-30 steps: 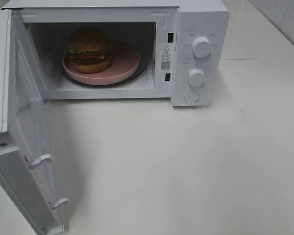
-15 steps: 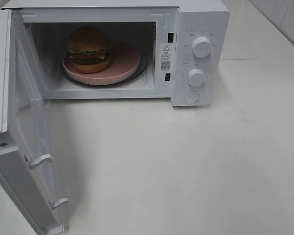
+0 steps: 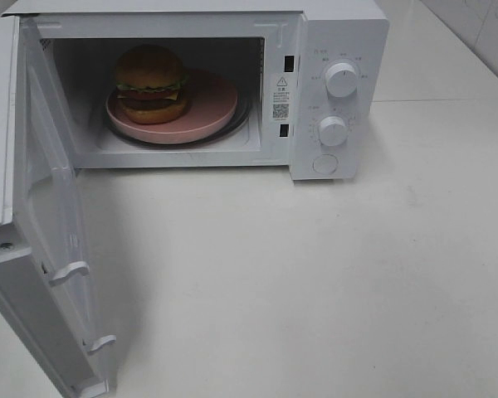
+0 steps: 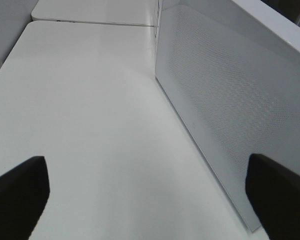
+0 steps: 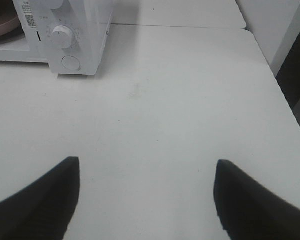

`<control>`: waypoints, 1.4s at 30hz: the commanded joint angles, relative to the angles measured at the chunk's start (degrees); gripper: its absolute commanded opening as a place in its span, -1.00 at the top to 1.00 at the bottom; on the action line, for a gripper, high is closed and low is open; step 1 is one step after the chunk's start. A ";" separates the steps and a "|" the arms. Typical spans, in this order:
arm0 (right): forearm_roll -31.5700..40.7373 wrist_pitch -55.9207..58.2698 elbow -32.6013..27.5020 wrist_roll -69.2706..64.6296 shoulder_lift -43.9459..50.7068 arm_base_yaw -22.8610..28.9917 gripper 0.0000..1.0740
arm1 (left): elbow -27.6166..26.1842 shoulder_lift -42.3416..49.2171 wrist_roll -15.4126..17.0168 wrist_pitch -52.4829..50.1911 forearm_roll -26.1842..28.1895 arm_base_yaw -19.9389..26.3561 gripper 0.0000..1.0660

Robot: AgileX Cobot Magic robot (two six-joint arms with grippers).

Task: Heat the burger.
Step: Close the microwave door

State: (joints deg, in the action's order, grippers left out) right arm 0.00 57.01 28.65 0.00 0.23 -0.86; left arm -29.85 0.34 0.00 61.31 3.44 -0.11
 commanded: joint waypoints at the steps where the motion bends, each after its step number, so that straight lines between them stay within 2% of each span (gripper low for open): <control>1: 0.00 -0.11 -0.11 0.00 1.55 -0.46 -0.37 | 0.11 0.80 0.00 0.06 0.29 0.17 -0.87; 42: 0.00 -0.11 -0.11 0.00 1.55 -0.46 -0.37 | -0.34 0.74 0.00 -0.52 -0.11 0.17 -0.85</control>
State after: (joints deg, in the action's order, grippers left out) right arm 0.00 57.01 28.65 0.00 0.23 -0.86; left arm -29.85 0.34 0.00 61.31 3.38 -0.11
